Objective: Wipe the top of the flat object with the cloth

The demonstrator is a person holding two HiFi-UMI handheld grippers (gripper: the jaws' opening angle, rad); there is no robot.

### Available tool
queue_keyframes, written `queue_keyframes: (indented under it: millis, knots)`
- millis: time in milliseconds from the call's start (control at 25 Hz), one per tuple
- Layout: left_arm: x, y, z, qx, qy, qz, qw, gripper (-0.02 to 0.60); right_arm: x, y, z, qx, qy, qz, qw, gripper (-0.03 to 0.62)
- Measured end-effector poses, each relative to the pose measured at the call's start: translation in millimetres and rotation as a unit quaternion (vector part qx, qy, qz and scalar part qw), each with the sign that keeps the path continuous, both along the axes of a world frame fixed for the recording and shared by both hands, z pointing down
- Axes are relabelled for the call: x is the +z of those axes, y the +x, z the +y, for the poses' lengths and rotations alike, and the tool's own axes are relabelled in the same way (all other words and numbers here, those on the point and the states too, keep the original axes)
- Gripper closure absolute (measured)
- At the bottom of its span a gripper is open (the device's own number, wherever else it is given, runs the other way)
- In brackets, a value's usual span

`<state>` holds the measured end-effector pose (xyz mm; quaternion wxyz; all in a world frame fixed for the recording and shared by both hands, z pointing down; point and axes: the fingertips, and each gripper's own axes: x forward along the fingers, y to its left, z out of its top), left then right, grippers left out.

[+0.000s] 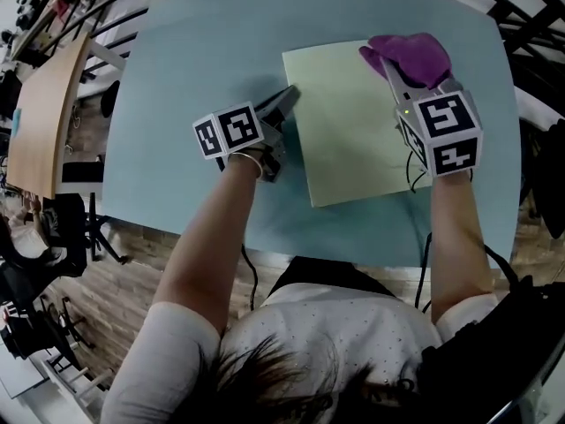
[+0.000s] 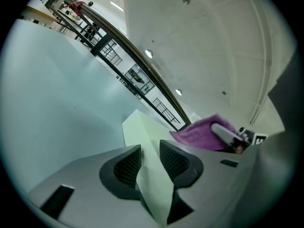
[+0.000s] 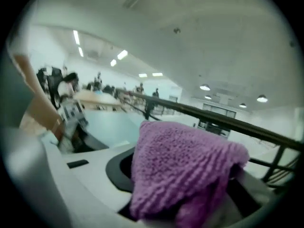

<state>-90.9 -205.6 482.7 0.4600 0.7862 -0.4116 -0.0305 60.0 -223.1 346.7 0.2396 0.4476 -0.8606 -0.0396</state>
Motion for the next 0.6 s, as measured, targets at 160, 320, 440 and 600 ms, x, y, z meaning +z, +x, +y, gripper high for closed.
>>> queue_keyframes:
  millis: [160,320,440,600]
  knots:
    - [0,3,1,0.001,-0.004,0.007,1.0,0.457,-46,-79,39,-0.093,-0.025,-0.169,0.981,0.563]
    - [0,4,1,-0.004,0.003,-0.006,1.0,0.457,40,-99,42,-0.078,-0.139,-0.095,0.983,0.563]
    - [1,2,2,-0.002,-0.001,-0.003,1.0,0.457,92,-106,46,-0.1,-0.131,0.071,0.984,0.563]
    - [0,0,1,0.001,-0.008,0.0,1.0,0.457,111,-113,53,-0.143,-0.098,0.177,0.969,0.563]
